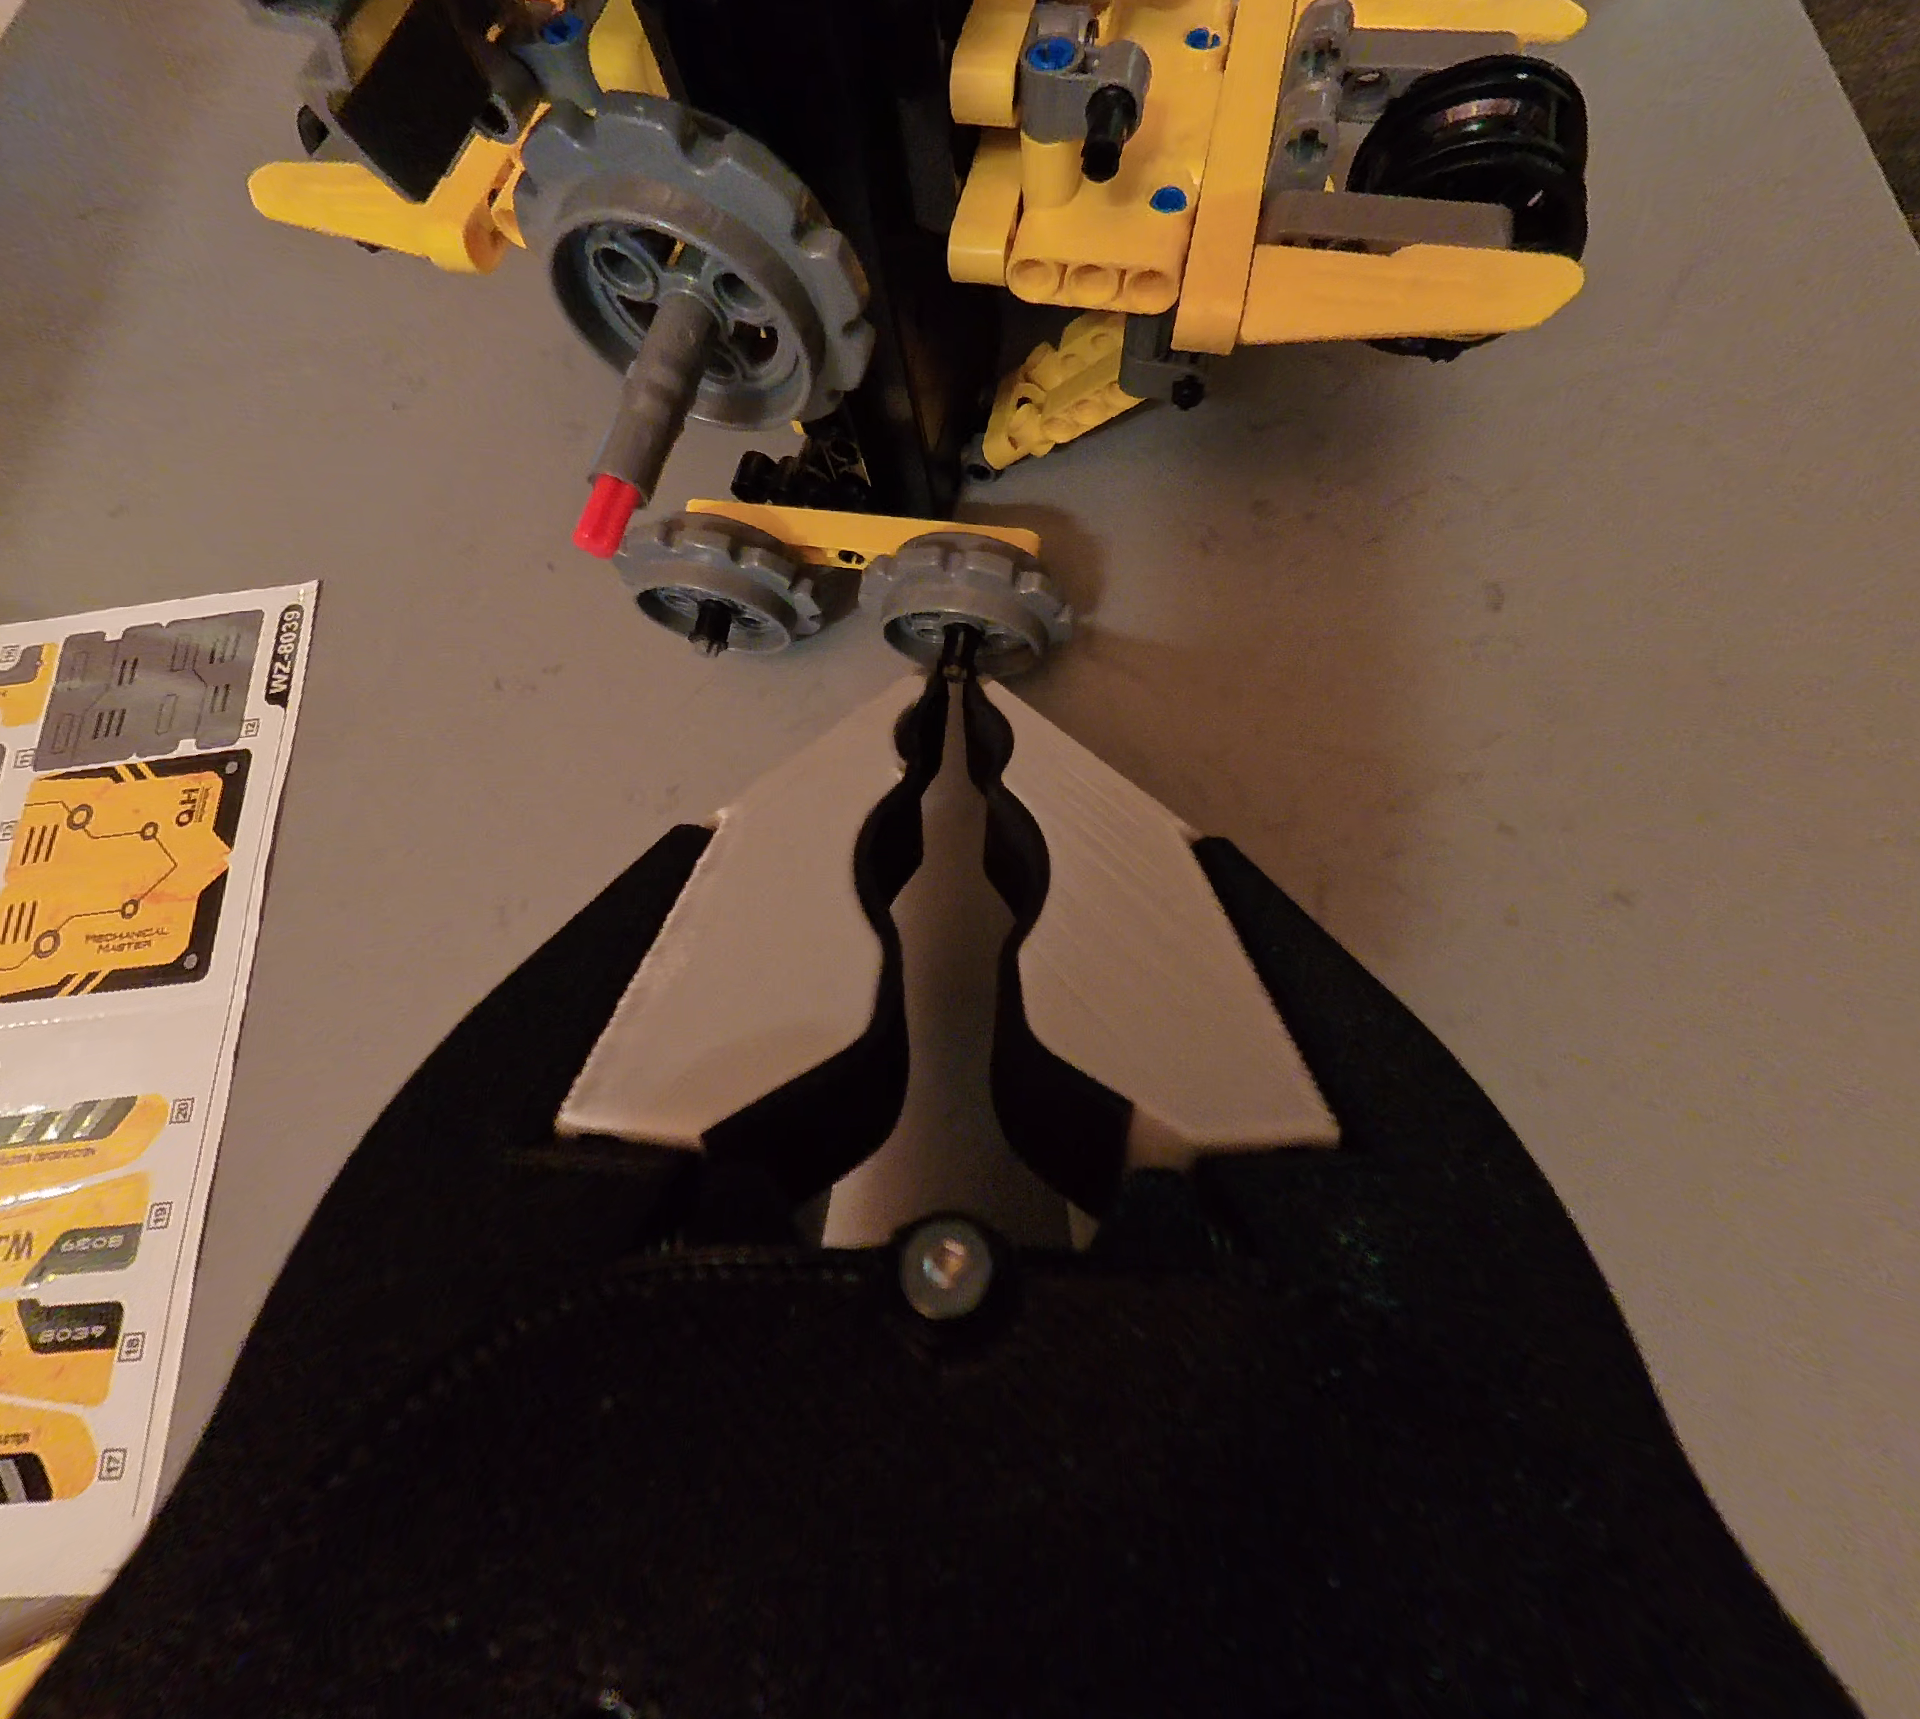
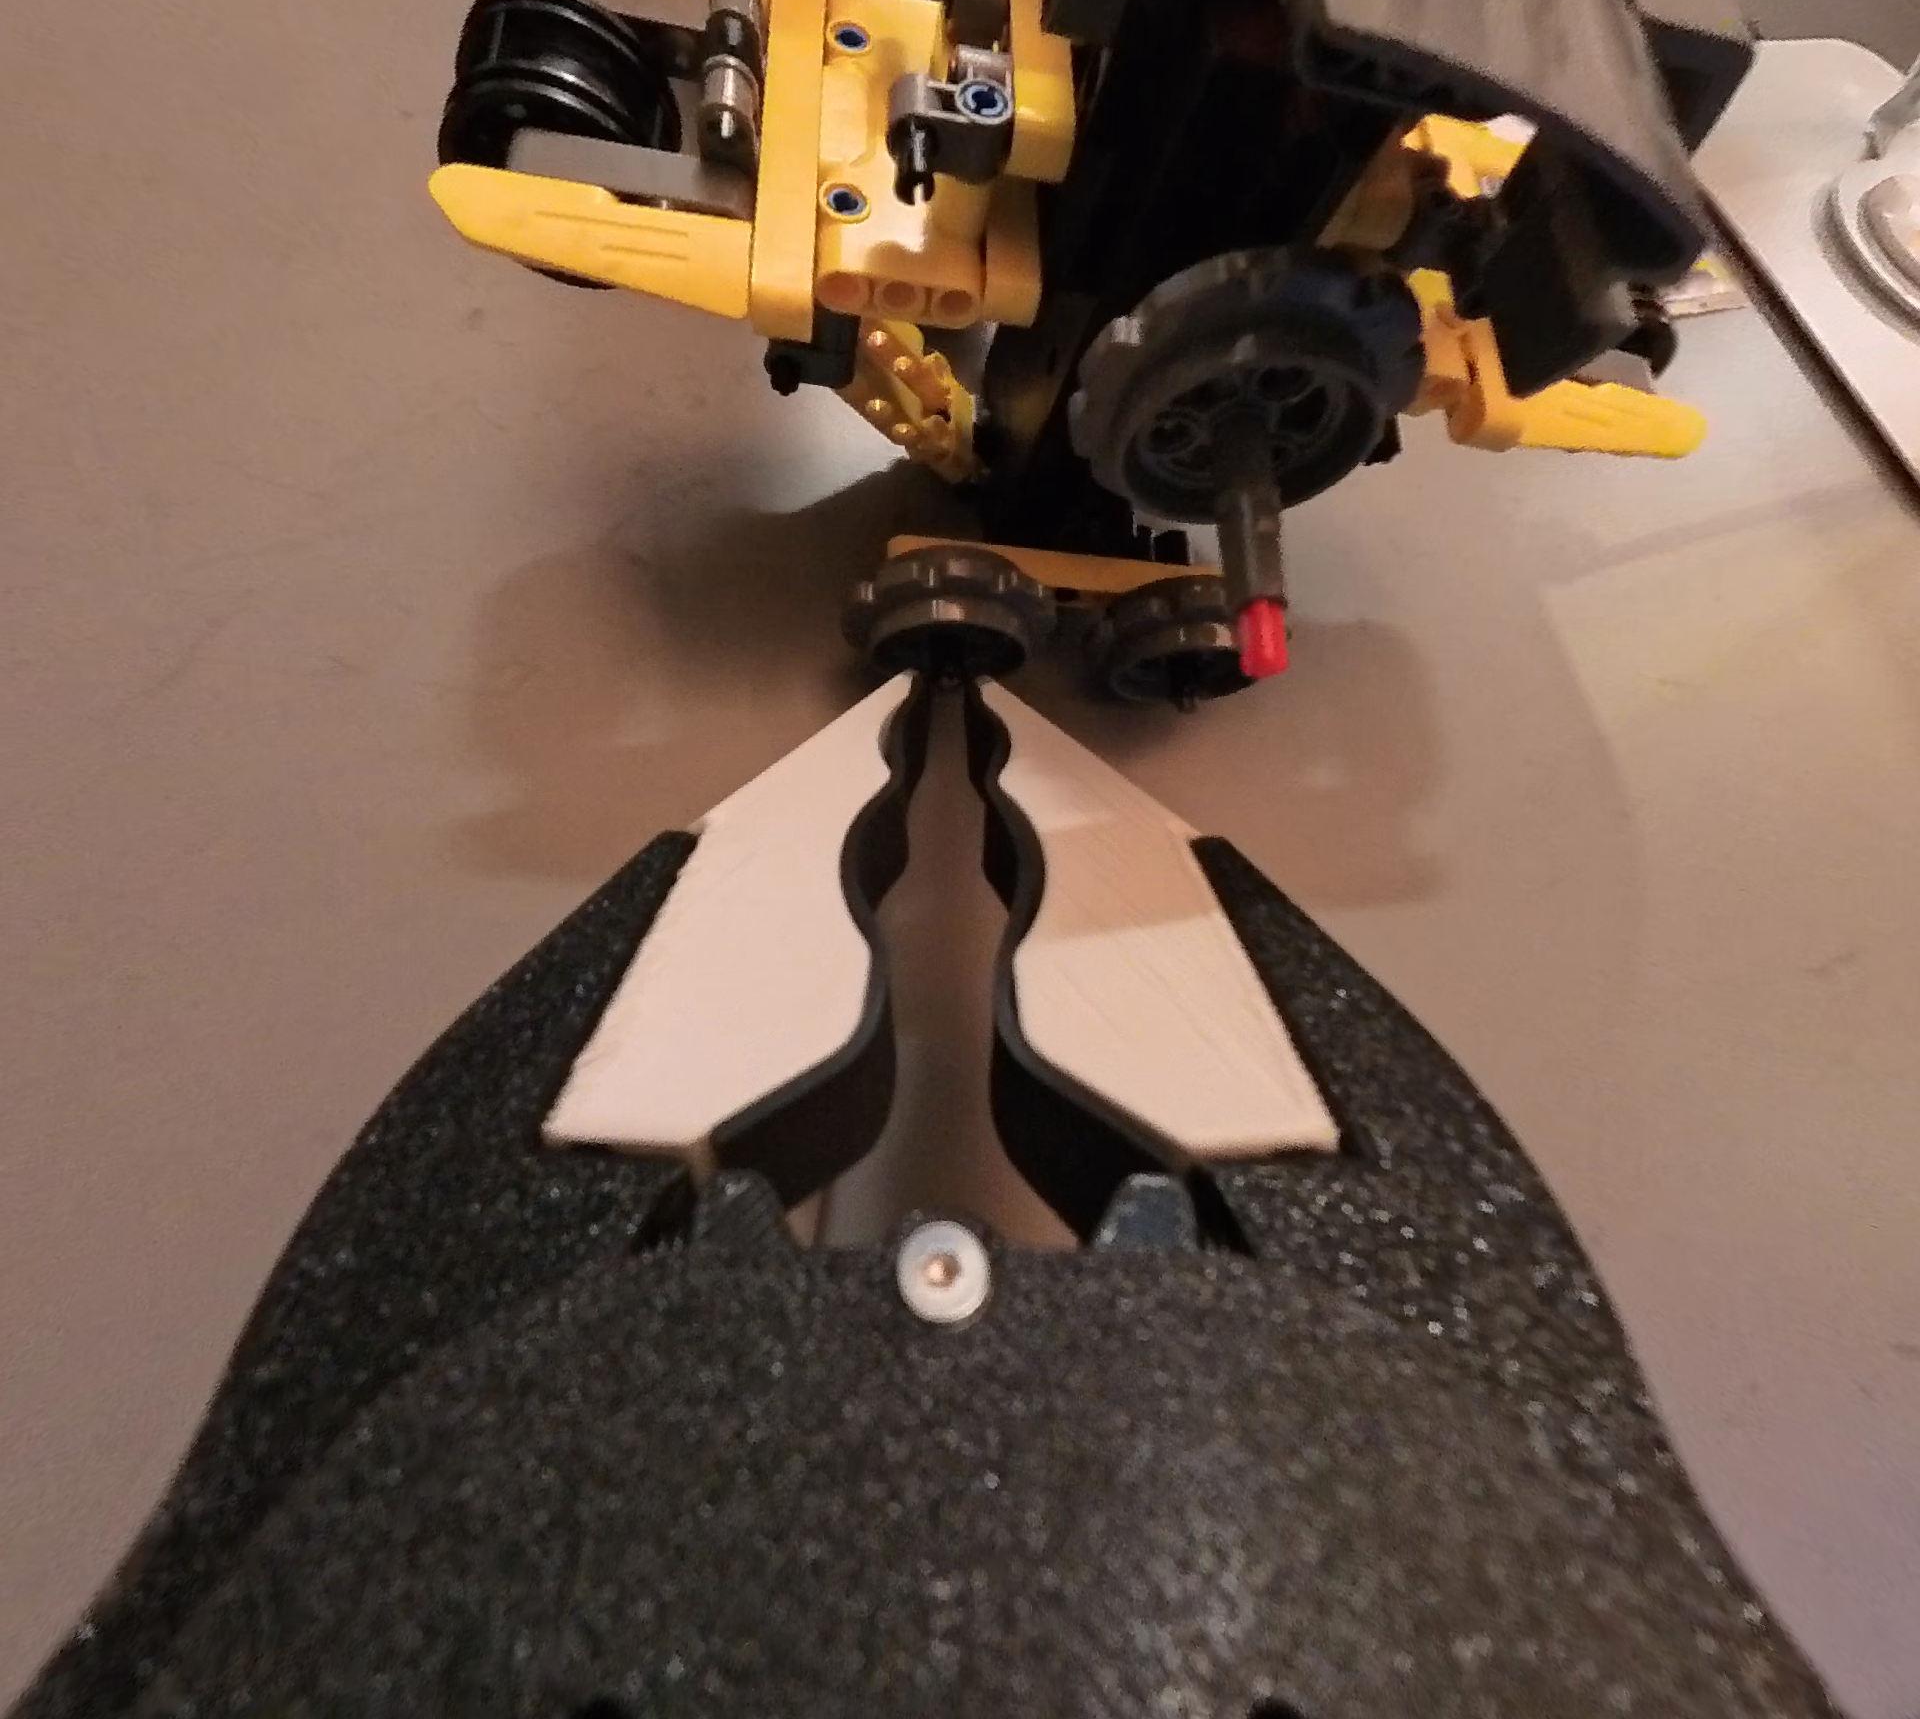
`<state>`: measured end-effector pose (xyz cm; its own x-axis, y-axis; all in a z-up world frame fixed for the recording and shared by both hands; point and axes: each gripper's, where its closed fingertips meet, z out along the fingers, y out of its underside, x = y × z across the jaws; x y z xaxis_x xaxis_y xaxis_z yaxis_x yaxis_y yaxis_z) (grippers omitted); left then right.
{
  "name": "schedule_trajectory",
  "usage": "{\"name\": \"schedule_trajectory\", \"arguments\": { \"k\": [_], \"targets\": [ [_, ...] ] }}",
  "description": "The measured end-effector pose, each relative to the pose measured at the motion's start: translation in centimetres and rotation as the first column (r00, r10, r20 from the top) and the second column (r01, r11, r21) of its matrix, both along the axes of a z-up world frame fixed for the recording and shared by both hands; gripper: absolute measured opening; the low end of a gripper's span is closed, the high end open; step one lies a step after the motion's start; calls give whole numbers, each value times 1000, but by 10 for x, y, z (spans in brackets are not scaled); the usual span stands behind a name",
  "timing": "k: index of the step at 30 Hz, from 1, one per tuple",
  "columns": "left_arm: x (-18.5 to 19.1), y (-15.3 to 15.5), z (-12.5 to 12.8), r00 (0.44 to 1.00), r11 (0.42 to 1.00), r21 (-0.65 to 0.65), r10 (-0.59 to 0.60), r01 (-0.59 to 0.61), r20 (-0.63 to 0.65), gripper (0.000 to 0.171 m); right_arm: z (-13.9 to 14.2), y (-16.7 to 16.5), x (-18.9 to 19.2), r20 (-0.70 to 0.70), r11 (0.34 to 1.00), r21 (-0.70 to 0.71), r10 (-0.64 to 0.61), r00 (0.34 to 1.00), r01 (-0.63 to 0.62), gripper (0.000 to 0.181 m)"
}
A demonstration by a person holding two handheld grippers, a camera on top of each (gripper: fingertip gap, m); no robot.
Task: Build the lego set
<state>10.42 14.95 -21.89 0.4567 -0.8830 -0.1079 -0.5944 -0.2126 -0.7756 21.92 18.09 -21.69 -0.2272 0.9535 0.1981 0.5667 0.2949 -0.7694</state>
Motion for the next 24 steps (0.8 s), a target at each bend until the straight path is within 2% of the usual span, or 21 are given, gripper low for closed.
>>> {"name": "schedule_trajectory", "arguments": {
  "k": [9,21,24],
  "targets": [
    [6,-4,-2,1000,999,-43,-23,24,5,0,-1,5,-1,7,1000,-6,-22,1000,22,5],
    [1,6,1,999,999,-14,45,-45,14,0,0,3,-1,-3,1000,18,-13,1000,13,6],
    [-3,10,2,997,997,21,78,-78,6,13,0,0,-1,-3,1000,19,-10,1000,10,6]
  ]
}}
